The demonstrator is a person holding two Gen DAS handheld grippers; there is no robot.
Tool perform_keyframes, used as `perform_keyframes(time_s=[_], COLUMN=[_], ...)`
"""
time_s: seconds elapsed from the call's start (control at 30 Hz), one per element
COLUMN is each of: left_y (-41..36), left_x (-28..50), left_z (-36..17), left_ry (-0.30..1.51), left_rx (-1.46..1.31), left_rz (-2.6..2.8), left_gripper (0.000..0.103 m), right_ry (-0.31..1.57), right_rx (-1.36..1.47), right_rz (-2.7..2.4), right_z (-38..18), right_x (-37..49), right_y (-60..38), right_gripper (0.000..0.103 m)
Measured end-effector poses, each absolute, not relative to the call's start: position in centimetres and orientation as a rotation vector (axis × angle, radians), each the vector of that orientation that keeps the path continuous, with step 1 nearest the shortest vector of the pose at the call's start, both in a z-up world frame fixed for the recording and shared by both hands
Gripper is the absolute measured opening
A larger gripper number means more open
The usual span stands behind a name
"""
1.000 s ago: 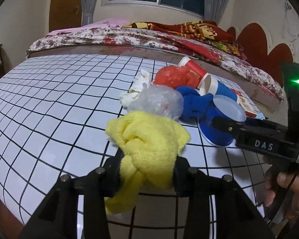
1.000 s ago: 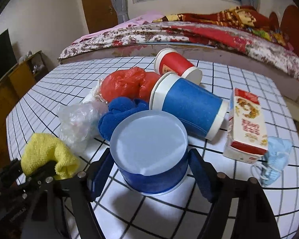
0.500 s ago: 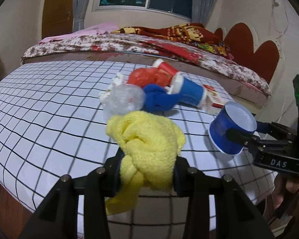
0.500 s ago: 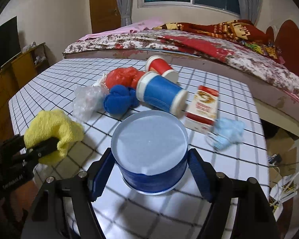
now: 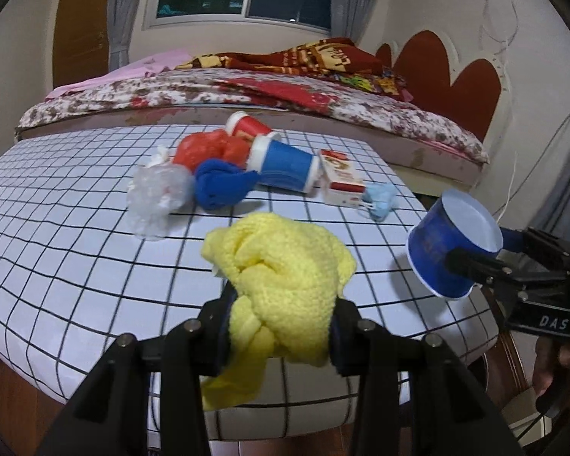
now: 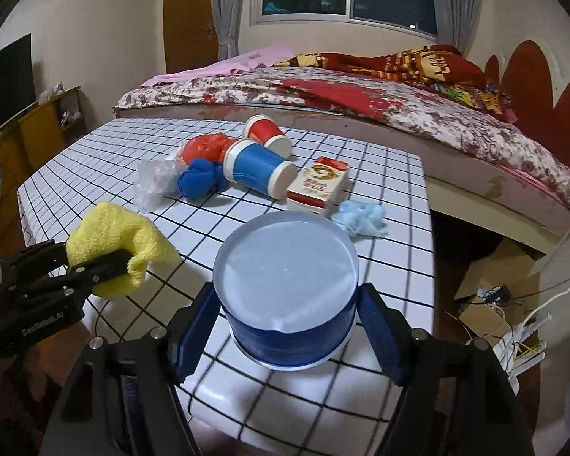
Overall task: Collect trash
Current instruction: 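Carry the yellow cloth and blue cup with both tools over the bin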
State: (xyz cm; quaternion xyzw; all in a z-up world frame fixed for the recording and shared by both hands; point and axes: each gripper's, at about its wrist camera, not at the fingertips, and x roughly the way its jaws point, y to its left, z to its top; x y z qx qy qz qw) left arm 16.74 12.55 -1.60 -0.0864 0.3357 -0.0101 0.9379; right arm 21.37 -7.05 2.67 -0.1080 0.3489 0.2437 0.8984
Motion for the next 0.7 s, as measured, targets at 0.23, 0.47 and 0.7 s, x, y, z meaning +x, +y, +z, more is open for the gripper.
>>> perform_keyframes(time_s=[0.23, 0.47, 0.7], left_y=[8.8, 2.2, -4.7], left_x=[16.5, 15.8, 14.8], left_z=[-1.0, -1.0, -1.0], left_ry=[0.68, 0.695, 0.709], left_rx=[-0.142, -0.09, -0.026], left_rz=[-0.104, -0.233, -0.36], left_gripper=[0.041, 0.041, 0.041], right_ry=[0.725, 0.756, 0.786], right_rx=[-0.253, -0.226, -0.158], right_rz=[0.456, 0.367, 0.276], right_z=[3.1, 2.7, 1.8], right_x=[18.9, 16.5, 15.0], right_y=[-11.1, -17.7, -24.7], right_gripper=[0.075, 0.075, 0.075])
